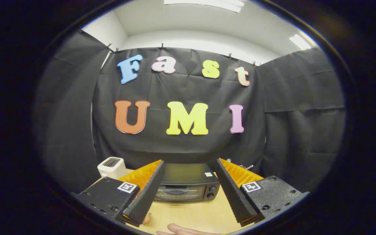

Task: Open the toaster oven, put the food inside, and close the toaster oven door.

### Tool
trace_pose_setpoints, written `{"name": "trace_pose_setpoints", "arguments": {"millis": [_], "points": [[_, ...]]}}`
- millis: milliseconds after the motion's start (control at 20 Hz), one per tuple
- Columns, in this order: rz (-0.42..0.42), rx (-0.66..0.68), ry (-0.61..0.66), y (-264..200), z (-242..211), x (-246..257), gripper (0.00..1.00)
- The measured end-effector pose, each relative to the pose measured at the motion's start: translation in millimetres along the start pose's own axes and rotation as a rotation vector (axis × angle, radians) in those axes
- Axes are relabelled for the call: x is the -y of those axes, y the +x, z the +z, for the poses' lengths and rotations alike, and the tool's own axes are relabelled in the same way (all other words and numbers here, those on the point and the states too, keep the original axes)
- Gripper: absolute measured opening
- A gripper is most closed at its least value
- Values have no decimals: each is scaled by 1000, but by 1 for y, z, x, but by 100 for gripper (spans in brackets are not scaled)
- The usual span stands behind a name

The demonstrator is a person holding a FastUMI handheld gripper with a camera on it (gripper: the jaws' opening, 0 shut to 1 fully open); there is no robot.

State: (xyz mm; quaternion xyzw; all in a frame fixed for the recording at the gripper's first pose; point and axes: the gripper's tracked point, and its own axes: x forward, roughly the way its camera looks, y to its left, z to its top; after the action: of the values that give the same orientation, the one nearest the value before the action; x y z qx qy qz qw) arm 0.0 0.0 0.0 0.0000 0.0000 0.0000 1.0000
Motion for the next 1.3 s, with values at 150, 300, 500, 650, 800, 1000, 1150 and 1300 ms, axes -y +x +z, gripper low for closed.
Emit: {"name": "trace_pose_setpoints", "arguments": {"millis": [150,300,500,650,800,1000,1150,1300], "points": [[2,30,-19,6,9,-1,100],[11,21,-8,10,6,-2,100],[23,-21,21,22,-7,-4,100],[26,-42,27,43,-19,-4,100],[48,-88,33,70,-46,-8,100],[88,-147,42,116,-84,-18,100],[105,-208,21,144,-120,-29,100],[110,-299,18,162,-164,-38,100]]}}
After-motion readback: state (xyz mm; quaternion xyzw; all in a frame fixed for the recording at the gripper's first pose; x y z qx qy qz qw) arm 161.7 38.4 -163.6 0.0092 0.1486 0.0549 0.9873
